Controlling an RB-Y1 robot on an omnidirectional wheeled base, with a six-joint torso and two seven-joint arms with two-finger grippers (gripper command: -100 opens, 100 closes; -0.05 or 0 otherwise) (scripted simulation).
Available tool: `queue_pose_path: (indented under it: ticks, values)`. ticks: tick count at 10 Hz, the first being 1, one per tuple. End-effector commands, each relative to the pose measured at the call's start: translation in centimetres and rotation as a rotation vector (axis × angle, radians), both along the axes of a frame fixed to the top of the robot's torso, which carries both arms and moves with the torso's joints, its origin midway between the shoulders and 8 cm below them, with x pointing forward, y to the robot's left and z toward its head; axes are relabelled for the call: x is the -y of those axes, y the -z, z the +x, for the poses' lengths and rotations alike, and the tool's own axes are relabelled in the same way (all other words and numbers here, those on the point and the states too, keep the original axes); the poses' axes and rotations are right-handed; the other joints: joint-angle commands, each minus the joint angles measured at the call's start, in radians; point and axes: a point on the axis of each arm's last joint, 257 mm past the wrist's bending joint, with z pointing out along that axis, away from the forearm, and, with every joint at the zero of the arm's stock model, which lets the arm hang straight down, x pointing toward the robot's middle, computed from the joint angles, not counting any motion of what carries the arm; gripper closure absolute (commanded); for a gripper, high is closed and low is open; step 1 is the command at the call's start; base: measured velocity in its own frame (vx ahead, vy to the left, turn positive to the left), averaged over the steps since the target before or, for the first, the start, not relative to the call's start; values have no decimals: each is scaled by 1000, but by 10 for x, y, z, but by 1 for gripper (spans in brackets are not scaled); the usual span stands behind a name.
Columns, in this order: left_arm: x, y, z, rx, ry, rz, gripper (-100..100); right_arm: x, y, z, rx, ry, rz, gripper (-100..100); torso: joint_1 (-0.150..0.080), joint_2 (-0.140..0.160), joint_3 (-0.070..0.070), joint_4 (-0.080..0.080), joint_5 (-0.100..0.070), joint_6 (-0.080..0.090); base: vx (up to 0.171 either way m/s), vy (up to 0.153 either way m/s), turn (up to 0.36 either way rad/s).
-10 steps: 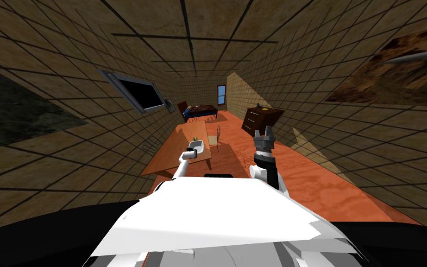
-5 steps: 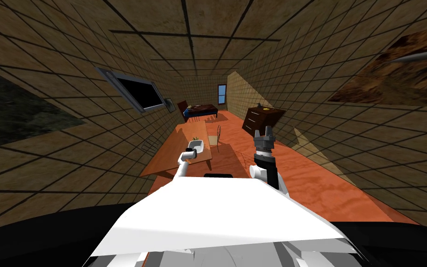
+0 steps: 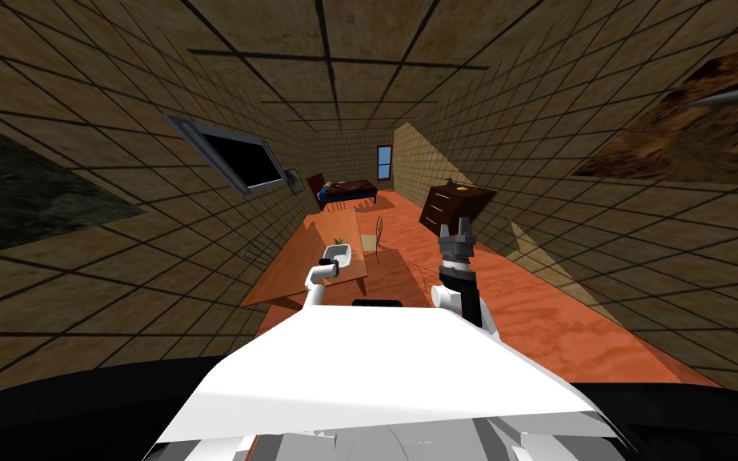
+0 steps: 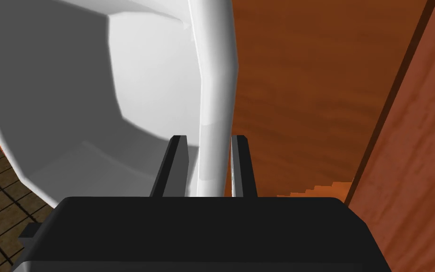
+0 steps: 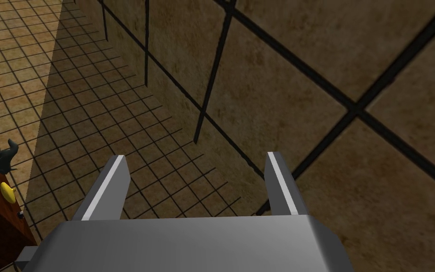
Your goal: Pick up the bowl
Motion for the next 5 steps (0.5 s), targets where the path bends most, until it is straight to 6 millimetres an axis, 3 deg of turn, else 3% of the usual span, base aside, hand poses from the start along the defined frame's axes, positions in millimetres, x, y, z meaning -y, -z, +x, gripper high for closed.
queue_pose_path:
  ticks: [1, 3, 4, 5]
  values:
    - [-4, 4, -19, -29, -20, 3, 100, 0, 0, 0, 0, 0, 0, 0, 0, 0, 0, 0, 0, 0, 54, 15, 25]
    - [-5, -18, -5, 26, -18, 12, 100, 0, 0, 0, 0, 0, 0, 0, 0, 1, 1, 2, -1, 0, 12, 10, 7]
    - [-7, -11, -11, 6, -18, 9, 100, 0, 0, 0, 0, 0, 0, 0, -1, 2, 2, 3, -2, 1, 0, 0, 0]
    - [-7, -13, -9, 10, -17, 10, 0, 0, 0, 0, 0, 0, 0, 0, -1, 3, 3, 3, -1, 0, 0, 0, 0]
